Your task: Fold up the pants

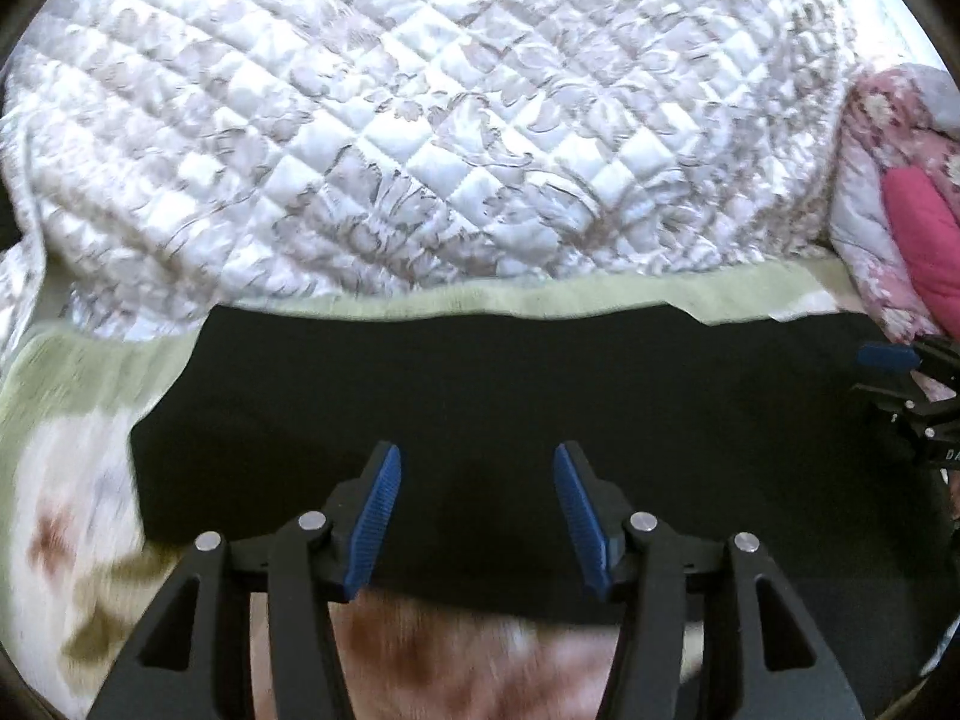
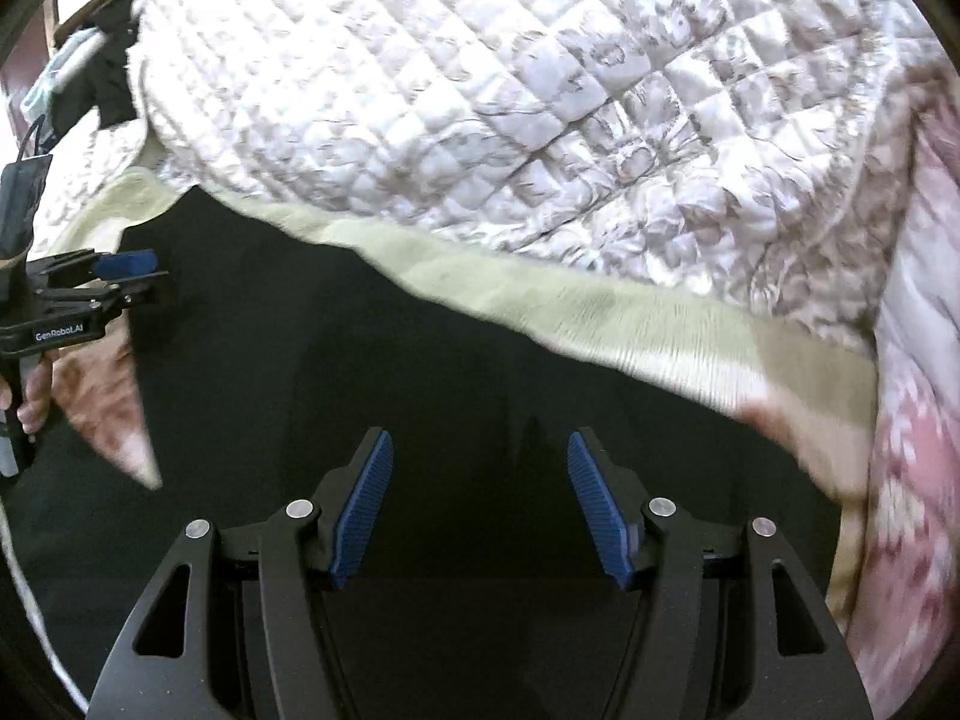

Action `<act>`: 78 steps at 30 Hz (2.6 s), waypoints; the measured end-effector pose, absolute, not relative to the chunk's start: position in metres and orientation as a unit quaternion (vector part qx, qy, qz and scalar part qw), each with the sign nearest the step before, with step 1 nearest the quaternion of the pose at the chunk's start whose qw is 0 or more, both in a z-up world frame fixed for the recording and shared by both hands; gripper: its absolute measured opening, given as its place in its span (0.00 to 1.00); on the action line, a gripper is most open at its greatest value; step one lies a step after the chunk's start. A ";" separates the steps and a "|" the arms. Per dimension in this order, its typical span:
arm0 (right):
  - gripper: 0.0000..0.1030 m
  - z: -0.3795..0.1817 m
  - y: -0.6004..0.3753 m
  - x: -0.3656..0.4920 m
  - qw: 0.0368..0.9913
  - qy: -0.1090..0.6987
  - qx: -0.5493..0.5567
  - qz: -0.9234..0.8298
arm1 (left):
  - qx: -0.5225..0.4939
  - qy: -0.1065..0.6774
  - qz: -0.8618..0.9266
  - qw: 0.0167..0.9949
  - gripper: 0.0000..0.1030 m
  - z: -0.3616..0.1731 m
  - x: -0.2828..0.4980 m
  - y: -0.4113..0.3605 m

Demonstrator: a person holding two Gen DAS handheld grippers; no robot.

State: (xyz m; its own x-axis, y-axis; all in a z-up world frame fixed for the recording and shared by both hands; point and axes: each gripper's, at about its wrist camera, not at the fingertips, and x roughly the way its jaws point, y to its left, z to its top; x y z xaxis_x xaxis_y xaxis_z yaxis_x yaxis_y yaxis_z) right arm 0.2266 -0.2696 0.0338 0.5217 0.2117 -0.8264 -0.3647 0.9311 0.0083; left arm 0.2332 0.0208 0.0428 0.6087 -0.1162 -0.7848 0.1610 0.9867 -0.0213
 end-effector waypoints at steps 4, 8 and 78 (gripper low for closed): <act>0.60 0.018 -0.271 0.262 0.860 0.474 -0.101 0.160 | 0.033 0.440 -0.070 0.894 0.58 0.029 0.268 0.013; 0.63 -0.001 -0.275 0.287 0.845 0.501 -0.105 0.158 | 0.020 0.452 -0.062 0.889 0.64 0.014 0.293 0.010; 0.48 0.033 -0.382 -0.041 0.871 0.345 0.345 -0.045 | -0.111 0.371 0.058 0.920 0.05 0.046 0.012 0.085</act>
